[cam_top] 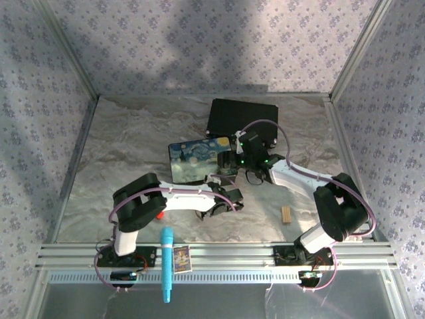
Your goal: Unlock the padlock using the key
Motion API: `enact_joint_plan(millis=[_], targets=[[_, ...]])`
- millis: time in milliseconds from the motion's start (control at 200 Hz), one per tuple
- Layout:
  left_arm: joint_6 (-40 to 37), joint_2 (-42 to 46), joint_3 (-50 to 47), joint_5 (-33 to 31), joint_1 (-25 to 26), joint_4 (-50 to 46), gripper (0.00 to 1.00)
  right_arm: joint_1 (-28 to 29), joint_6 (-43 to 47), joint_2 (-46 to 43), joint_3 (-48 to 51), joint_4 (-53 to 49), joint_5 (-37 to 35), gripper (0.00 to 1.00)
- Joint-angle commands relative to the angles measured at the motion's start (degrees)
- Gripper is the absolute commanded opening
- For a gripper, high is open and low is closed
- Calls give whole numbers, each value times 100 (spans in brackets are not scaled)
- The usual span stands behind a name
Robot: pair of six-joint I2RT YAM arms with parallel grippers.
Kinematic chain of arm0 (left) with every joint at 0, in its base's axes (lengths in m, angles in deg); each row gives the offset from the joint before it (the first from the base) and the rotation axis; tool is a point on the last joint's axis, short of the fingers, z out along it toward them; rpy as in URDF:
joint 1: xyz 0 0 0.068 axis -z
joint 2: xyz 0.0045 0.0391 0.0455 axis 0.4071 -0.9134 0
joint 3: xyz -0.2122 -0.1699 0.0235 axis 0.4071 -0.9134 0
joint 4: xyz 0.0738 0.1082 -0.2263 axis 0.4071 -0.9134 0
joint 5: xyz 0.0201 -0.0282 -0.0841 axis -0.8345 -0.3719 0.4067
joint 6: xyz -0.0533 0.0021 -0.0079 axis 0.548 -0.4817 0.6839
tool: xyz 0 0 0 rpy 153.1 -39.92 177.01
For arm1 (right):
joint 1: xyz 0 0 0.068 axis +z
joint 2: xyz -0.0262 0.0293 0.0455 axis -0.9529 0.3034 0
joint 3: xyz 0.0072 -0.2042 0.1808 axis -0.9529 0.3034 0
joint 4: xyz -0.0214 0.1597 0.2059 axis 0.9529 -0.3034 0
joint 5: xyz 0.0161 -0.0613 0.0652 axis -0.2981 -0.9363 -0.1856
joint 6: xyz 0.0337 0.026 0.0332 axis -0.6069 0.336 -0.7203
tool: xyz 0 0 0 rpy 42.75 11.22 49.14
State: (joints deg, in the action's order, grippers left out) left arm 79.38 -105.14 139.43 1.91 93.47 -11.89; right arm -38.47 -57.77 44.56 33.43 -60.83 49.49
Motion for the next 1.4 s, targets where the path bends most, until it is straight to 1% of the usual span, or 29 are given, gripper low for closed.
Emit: enact_joint_plan(millis=[0,60,130,245,360,610,665,964,1094,1119,1189,1234,1294,1399], targets=[[-116,-387,61,-309,74,-498,15,-31,0,19,89,-953,-35,77],[-204,-358,-14,-141,77,-278,16,-60,50,15,28,-1050,-33,77],[-355,-178,-205,63,77,91,21,-103,95,15,-37,-1154,-29,77],[-415,107,-452,130,77,334,22,-172,126,19,-91,-1238,9,77],[-322,207,-457,138,77,279,26,-203,125,37,-109,-1248,40,78],[-252,216,-324,143,229,159,28,-208,82,46,-120,-1268,53,78],[-229,206,-307,160,265,113,29,-208,76,46,-122,-1282,42,78],[-174,191,-169,258,479,25,30,-200,29,45,-48,-1251,13,78],[-124,235,-131,271,482,-7,30,-207,50,-36,-28,-1237,-4,78],[-121,287,-130,266,481,5,33,-214,76,-72,-30,-1223,5,78],[-164,567,-190,266,482,142,46,-230,201,-186,-97,-1259,20,79],[-228,784,-233,279,480,256,61,-264,284,-256,-156,-1317,77,80],[-315,1169,-292,279,456,380,75,-319,400,-375,-237,-1374,166,81],[-534,1933,-475,423,354,670,88,-387,511,-718,-269,-1393,125,87]])
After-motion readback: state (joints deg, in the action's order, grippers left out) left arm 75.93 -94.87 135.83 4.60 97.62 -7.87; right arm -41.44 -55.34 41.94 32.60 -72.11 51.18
